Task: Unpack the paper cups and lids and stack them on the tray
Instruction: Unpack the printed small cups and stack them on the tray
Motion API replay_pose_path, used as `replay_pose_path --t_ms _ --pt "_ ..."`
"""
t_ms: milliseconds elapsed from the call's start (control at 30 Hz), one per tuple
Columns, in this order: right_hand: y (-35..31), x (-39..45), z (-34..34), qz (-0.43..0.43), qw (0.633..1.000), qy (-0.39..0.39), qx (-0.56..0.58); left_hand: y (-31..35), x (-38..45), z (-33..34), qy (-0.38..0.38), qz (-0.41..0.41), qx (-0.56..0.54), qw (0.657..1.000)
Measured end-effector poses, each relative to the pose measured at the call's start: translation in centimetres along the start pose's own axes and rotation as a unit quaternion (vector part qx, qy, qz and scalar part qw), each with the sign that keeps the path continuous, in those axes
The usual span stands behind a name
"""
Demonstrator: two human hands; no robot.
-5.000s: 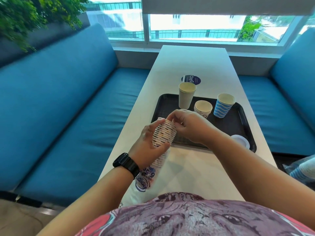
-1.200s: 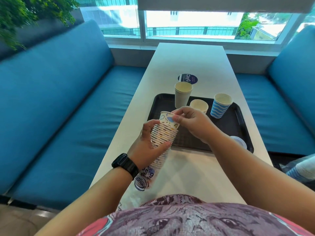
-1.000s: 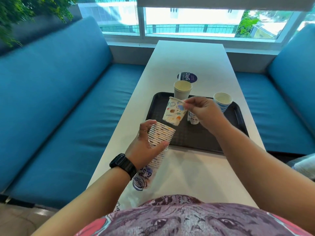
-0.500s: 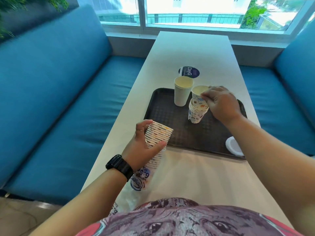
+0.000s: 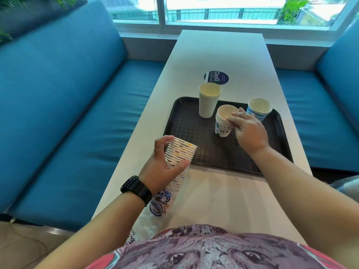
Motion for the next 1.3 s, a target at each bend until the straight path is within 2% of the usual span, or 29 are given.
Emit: replay_pose_path --t_ms 100,200,333,433,533,633,833,1100,1300 --pt "-0.1 -0.2 0.0 0.013 0.999 -0.026 -0.018 0.2 -0.1 -0.1 0.004 0.002 0.002 1.000" --pt "-1.7 -0.7 -0.6 0.018 1.000 -0.018 -0.010 0.5 -0.3 -0.3 0.010 0.006 0.001 1.000" --pt "-5.8 -1.9 -1.8 0.016 0.994 -0.004 0.104 0.8 -0.6 -0.6 0.013 0.008 -0.006 1.000" --pt "-9.3 -3.2 -1.6 0.053 0.968 -0.083 0.231 1.2 -0.8 -0.7 0.022 0.019 -0.013 0.999" --pt "-12.1 -4.5 -1.0 0.050 0.938 -0.165 0.301 1.7 -0.9 -1.0 0.037 0.037 -0.016 0.999" --pt "-13.8 -5.7 -0.9 0.073 0.912 -0.201 0.351 2.0 -1.1 -1.2 0.046 0.046 -0.014 0.998" --pt "-14.2 -6.5 -1.1 0.088 0.906 -0.189 0.369 2.3 -1.6 -1.4 0.051 0.052 0.005 0.997" --pt "-14.1 -6.3 -1.5 0.096 0.877 -0.180 0.435 2.8 -2.1 -1.5 0.057 0.066 0.004 0.996" --pt "-14.1 -5.8 -1.8 0.118 0.880 -0.145 0.438 2.8 -2.7 -1.7 0.059 0.063 -0.009 0.996"
Point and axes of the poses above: each hand's wrist, its own x-axis towards the middle knuckle, its own z-axis out of the palm, y = z × x, the point moved 5 cm from there along x, towards the middle knuckle, and after that the axes turned 2 degrees about -x, right-handed, at the moved point
